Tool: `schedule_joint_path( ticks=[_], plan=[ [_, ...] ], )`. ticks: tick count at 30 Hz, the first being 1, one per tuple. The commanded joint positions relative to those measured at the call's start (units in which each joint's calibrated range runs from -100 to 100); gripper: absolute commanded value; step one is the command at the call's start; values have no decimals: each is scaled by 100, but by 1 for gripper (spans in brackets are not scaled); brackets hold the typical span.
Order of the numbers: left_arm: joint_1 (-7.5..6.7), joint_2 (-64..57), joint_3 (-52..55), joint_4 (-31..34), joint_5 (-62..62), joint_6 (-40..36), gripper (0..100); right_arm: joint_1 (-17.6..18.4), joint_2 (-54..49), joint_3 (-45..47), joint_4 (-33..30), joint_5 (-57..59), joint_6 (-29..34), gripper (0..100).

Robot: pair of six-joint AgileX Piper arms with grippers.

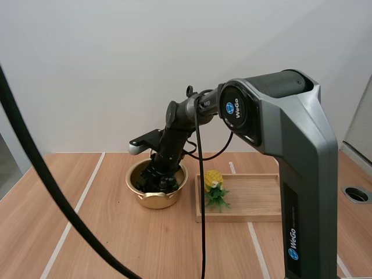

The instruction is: Open the pot, put the grape inside, and close it

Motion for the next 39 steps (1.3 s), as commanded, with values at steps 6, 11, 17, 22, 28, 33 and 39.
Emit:
schedule_joint_path(
  ticks=[6,11,17,22,28,33,39],
  plan=[
    [-22,-4,-18,46,-244,2,0,8,-199,62,-136,-164,-53,100],
    [-22,-4,-18,46,-244,2,0,8,-703,-60,-99,-202,-53,100],
    [-22,-4,-18,46,-244,2,0,8,-1600,-332,-99,-202,-19,100],
    [-22,-4,-18,46,-244,2,0,8,-2249,-566,-99,-66,186,100],
    [-22,-4,-18,46,-244,2,0,0,-2971,-564,-99,135,374,100],
    [-22,-4,-18,46,-244,2,0,0,-3519,-564,-136,215,537,100],
    [-22,-4,-18,46,-244,2,0,0,-4128,-564,-513,734,622,100]
  ],
)
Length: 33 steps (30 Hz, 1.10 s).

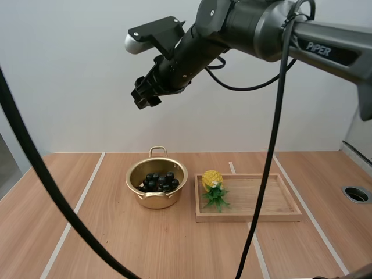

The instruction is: Open the pot, put the grape inside, and close it

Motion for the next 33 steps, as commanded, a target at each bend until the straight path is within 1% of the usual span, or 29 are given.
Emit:
schedule_joint_path(
  ticks=[1,2,3,4,6,7,8,11,14,17,26,29,33],
  plan=[
    [-22,-4,-18,46,-244,2,0,-7,-319,-48,-269,528,73,100],
    [-22,-4,-18,46,-244,2,0,-7,-368,-48,-322,752,99,90],
    [-22,-4,-18,46,-244,2,0,-7,-408,-48,-349,944,105,76],
    [-22,-4,-18,46,-244,2,0,-7,-442,-48,-362,1105,120,64],
    [-22,-4,-18,46,-244,2,0,-7,-491,-48,-361,1378,164,33],
    [-22,-4,-18,46,-244,2,0,-7,-518,-48,-361,1466,175,15],
    [-22,-4,-18,46,-244,2,0,-7,-546,-48,-349,1616,175,0],
    [-22,-4,-18,46,-244,2,0,-7,-663,-48,-387,1868,258,0],
    [-22,-4,-18,46,-244,2,0,-44,-853,-48,-656,1852,603,0],
    [-22,-4,-18,46,-244,2,0,-187,-1129,-48,-820,1776,795,0],
    [-22,-4,-18,46,-244,2,0,-686,-2326,-48,-1299,1266,1682,0],
    [-22,-4,-18,46,-244,2,0,-795,-2700,-48,-1468,1248,1900,0],
    [-22,-4,-18,46,-244,2,0,-920,-3149,-48,-1507,918,2278,0]
  ],
)
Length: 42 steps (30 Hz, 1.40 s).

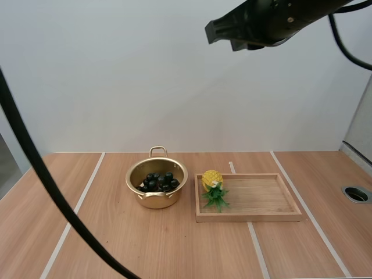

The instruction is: Open the pot, put the grape inside, and close it

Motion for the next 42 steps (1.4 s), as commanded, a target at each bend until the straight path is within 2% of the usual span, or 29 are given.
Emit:
schedule_joint_path(
  ticks=[1,9,15,26,33,37,42],
  plan=[
    [-22,-4,-18,46,-244,2,0,-107,-390,-38,-85,-445,340,0],
    [-22,-4,-18,46,120,2,0,-203,-992,-38,-635,-1545,911,0],
    [-22,16,-18,46,1795,2,0,-203,-1064,-130,-766,-1792,922,0],
    [-22,491,14,46,4708,2,0,-203,-1064,-1059,-979,-1849,922,0],
    [-22,954,14,46,5811,2,0,-498,-1064,-1331,-964,-1871,956,0],
    [-22,1034,23,46,5898,303,0,-579,-1064,-1331,-804,-1428,881,0],
    [-22,1065,28,46,5898,595,0,-579,-1019,-1331,-86,-120,107,0]
  ],
)
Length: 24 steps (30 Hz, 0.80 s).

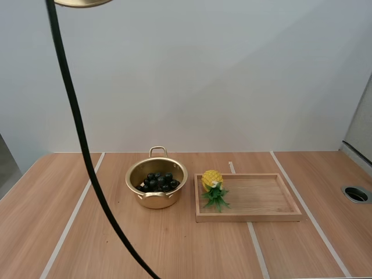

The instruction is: Open the pot, put the grape inside, and close it

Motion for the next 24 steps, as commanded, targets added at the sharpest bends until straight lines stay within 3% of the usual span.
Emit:
schedule_joint_path(
  ticks=[1,4,24],
  plan=[
    [-22,37,4,46,0,115,0,-19,29,-48,459,890,-484,0],
    [-22,133,4,46,0,254,0,-19,151,-34,699,1763,-791,0],
    [-22,1106,324,-222,0,823,0,-19,527,-11,872,1763,-1115,0]
  ],
)
